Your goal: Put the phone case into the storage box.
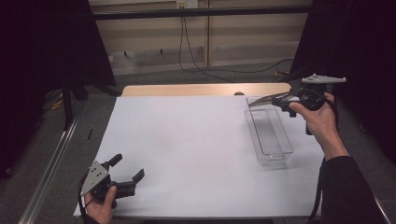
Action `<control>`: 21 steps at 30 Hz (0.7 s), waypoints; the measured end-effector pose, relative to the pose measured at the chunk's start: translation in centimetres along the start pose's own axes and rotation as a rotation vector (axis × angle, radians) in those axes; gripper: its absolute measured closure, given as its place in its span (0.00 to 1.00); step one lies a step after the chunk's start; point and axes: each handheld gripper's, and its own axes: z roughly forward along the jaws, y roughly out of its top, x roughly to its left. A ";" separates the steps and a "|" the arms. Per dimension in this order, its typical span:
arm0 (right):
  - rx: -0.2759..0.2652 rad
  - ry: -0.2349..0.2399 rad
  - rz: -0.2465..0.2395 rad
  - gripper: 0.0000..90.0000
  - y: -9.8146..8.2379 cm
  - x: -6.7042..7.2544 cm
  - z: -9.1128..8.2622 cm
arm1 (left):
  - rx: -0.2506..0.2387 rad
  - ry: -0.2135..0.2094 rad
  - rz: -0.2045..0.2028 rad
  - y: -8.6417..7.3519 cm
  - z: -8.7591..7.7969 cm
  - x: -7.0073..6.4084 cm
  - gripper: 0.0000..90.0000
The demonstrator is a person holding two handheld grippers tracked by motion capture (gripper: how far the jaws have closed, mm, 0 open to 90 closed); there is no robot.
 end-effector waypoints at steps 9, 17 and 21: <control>0.031 -0.043 0.002 0.13 -0.3 -0.4 0.8 | -0.002 -0.001 0.011 0.1 -0.1 0.1 0.01; 0.059 -0.068 0.003 0.13 -0.6 -0.6 1.6 | 0.001 -0.002 0.014 0.1 0.0 0.0 0.01; 0.071 -0.073 -0.003 0.13 -1.0 -0.4 2.1 | -0.003 -0.005 0.016 0.1 0.0 0.0 0.01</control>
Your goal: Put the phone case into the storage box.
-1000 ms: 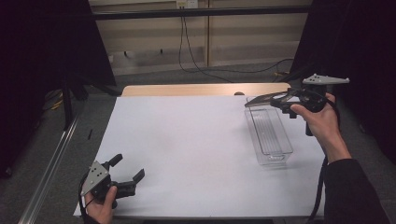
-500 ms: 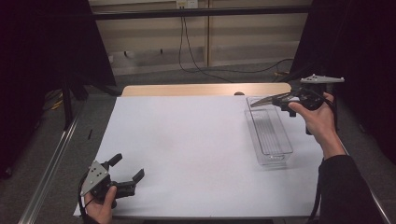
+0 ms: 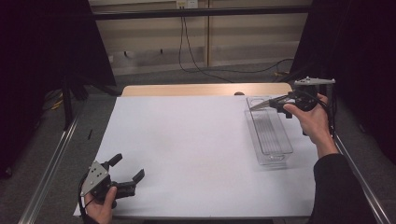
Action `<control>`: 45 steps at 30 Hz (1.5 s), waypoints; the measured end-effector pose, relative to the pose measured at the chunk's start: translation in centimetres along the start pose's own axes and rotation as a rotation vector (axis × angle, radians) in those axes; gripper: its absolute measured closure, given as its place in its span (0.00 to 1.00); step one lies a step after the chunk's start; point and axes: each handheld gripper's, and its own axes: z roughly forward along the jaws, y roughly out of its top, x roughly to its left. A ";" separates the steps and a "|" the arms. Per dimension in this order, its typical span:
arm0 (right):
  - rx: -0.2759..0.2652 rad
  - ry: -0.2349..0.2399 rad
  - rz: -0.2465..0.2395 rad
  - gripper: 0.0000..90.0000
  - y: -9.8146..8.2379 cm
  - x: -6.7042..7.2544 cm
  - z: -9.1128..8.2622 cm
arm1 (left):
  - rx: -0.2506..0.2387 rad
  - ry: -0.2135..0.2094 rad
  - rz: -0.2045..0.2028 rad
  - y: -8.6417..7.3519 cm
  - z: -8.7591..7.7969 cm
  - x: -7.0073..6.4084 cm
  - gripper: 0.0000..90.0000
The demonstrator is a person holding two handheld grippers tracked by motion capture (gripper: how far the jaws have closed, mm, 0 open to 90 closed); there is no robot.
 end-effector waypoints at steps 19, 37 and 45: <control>0.047 -0.042 0.022 0.13 -1.2 0.2 2.2 | -0.002 -0.003 0.009 0.1 0.0 -0.1 0.01; 0.043 -0.102 0.044 0.13 -1.1 0.9 3.8 | 0.001 -0.007 0.008 0.0 0.0 0.0 0.01; 0.040 -0.118 0.046 0.13 -1.1 1.2 4.5 | 0.006 0.000 0.010 0.1 0.0 -0.1 0.01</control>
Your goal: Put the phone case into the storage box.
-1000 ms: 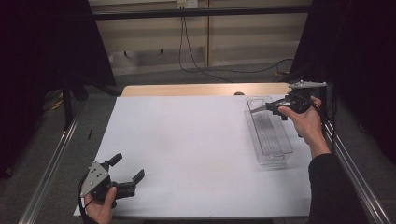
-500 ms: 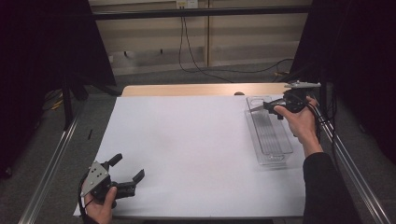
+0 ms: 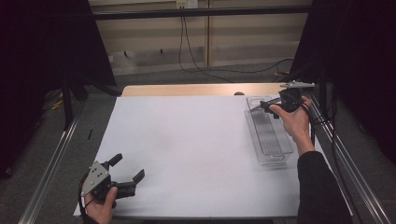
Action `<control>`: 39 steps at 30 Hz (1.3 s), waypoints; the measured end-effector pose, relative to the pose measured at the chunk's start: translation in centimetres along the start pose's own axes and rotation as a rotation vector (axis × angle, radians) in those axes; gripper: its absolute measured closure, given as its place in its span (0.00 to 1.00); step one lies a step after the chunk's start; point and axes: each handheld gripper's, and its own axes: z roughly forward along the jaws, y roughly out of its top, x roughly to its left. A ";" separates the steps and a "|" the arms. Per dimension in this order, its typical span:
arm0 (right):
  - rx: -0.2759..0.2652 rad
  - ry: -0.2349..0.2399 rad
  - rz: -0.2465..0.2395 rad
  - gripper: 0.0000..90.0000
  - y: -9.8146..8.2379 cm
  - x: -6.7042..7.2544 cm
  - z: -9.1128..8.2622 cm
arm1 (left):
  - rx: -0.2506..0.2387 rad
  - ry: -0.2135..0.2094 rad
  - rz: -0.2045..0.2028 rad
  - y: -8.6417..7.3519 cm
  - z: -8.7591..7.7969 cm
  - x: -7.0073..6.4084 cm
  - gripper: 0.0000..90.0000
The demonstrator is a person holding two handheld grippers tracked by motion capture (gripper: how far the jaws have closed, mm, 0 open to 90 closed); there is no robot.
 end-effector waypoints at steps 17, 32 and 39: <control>-0.024 -0.037 0.034 0.13 0.2 0.4 0.9 | 0.009 0.002 -0.003 -0.1 0.2 0.0 0.01; -0.055 -0.096 0.049 0.13 1.2 1.1 2.0 | 0.010 0.001 -0.006 -0.1 0.1 0.1 0.01; -0.076 -0.116 0.063 0.13 1.4 1.2 2.4 | 0.011 0.000 -0.004 0.0 0.2 0.1 0.01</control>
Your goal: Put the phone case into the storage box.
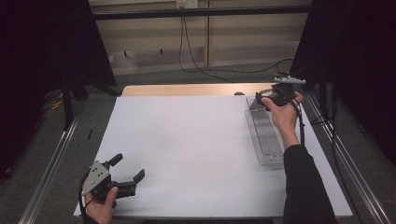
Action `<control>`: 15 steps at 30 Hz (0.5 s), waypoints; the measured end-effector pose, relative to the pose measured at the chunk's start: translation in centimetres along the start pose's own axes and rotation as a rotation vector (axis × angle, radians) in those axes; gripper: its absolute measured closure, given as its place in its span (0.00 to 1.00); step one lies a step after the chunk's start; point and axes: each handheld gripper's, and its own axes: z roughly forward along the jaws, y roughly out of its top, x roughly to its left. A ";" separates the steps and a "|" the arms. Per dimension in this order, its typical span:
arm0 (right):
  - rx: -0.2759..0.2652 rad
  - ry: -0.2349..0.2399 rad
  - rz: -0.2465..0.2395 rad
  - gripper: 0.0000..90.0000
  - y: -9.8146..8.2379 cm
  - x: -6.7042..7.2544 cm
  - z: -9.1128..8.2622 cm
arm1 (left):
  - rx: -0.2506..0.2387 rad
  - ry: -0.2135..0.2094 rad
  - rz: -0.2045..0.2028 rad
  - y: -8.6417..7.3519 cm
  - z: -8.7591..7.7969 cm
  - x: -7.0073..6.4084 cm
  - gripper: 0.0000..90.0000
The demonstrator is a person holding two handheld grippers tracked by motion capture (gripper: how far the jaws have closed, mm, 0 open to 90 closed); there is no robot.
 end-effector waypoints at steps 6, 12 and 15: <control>-0.020 -0.031 -0.013 0.13 0.2 0.6 0.6 | 0.001 -0.002 0.000 0.0 0.0 0.0 0.01; -0.025 -0.044 -0.012 0.13 0.5 0.8 1.1 | 0.001 -0.006 0.000 0.0 0.1 0.0 0.01; -0.031 -0.051 -0.009 0.13 0.6 0.9 1.3 | 0.000 -0.008 0.000 0.0 0.1 0.0 0.01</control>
